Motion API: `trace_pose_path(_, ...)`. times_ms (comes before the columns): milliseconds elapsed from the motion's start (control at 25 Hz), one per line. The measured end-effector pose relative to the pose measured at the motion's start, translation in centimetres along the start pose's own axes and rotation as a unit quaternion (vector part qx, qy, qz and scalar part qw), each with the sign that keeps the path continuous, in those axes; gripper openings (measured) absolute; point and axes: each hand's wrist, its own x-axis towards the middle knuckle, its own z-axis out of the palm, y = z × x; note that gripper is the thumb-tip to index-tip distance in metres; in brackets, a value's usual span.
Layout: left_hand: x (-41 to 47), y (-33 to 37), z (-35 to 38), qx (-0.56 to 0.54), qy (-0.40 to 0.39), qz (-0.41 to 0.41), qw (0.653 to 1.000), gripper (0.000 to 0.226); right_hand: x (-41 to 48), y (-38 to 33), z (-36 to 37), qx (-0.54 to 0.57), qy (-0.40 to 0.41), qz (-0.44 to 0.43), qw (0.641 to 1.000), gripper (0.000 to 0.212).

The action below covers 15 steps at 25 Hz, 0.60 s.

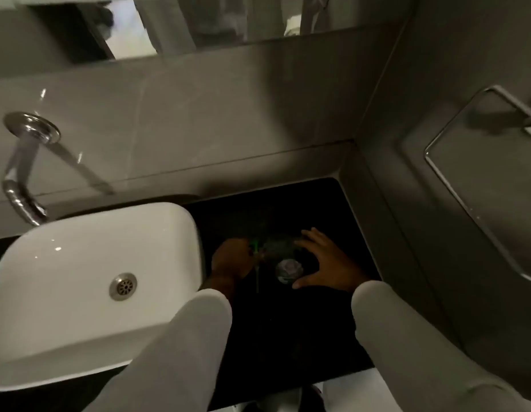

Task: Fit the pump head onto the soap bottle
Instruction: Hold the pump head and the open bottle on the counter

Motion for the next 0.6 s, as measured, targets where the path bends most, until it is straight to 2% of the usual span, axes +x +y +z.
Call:
trace_pose_path(80,0.8,0.2,1.0,-0.039,0.002,-0.064,0.997,0.052,0.4,0.4,0.6,0.076,0.011,-0.007,0.997,0.090)
trace_pose_path(200,1.5,0.7,2.2,-0.026,-0.005,-0.109,0.994,0.048,1.0,1.0,2.2,0.096,0.038,-0.004,0.995,0.063)
trace_pose_path(400,2.2,0.6,1.9,-0.046,0.010,-0.130,0.990,0.041,1.8,0.8,2.4,0.092,0.063,0.004,0.994,0.049)
trace_pose_path(440,2.4,0.7,1.1,-0.064,0.021,-0.125,0.990,0.042,2.0,0.8,2.0,0.092,0.060,0.006,0.994,0.048)
trace_pose_path(520,2.5,1.1,-1.2,-0.130,0.081,-0.054,0.987,0.033,2.4,0.4,1.1,0.075,0.053,0.010,0.996,0.046)
trace_pose_path(600,1.8,2.1,-4.1,-0.227,0.160,0.034,0.960,0.025,2.7,-0.2,0.0,0.062,0.042,0.025,0.997,0.043)
